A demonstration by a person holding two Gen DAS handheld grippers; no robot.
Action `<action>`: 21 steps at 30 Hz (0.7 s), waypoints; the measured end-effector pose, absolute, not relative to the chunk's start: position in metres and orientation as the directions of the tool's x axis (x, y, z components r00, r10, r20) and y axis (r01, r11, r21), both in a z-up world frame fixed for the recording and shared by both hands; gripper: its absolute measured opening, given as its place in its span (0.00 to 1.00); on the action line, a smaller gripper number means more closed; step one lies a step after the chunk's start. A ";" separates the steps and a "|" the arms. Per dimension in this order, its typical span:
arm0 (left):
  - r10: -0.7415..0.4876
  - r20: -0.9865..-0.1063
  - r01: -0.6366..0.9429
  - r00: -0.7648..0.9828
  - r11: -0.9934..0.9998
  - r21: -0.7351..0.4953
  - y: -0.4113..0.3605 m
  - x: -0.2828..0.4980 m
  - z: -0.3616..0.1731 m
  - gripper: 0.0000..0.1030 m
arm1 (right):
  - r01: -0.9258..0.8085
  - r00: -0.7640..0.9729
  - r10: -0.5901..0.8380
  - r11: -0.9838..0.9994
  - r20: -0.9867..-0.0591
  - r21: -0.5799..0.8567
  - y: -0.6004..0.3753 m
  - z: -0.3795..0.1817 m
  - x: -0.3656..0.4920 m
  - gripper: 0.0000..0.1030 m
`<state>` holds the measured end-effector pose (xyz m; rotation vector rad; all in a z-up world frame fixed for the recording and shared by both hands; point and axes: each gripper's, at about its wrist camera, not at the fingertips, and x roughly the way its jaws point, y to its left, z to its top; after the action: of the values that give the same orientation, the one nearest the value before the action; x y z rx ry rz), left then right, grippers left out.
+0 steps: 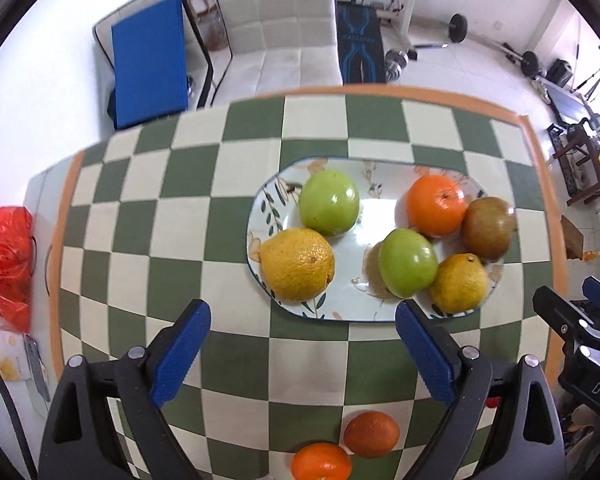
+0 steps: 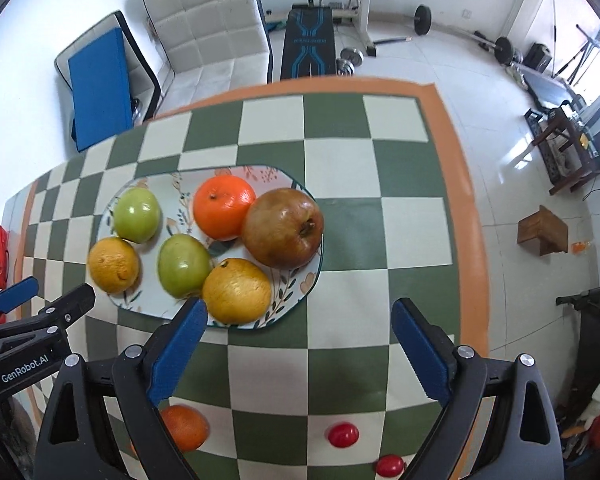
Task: Organize fruits
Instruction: 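Lift both tools away from the plate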
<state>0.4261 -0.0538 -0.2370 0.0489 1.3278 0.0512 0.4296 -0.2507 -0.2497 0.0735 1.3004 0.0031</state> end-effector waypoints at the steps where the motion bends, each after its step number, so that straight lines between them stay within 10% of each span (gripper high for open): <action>1: 0.063 -0.964 -0.004 0.259 0.998 0.064 -0.054 0.422 -0.228 0.92 | 0.043 0.282 0.039 0.998 -0.959 0.053 -0.250 -0.241 0.426 0.93; 21: -0.010 -0.880 0.067 0.474 0.997 0.025 -0.062 0.331 -0.111 0.92 | 0.044 0.502 0.032 0.997 -0.864 0.062 -0.242 -0.095 0.312 0.93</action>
<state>0.3308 -0.0623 -0.1106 0.0582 1.0761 -0.0471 0.3120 -0.2425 -0.0946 0.0799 1.0456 -0.0077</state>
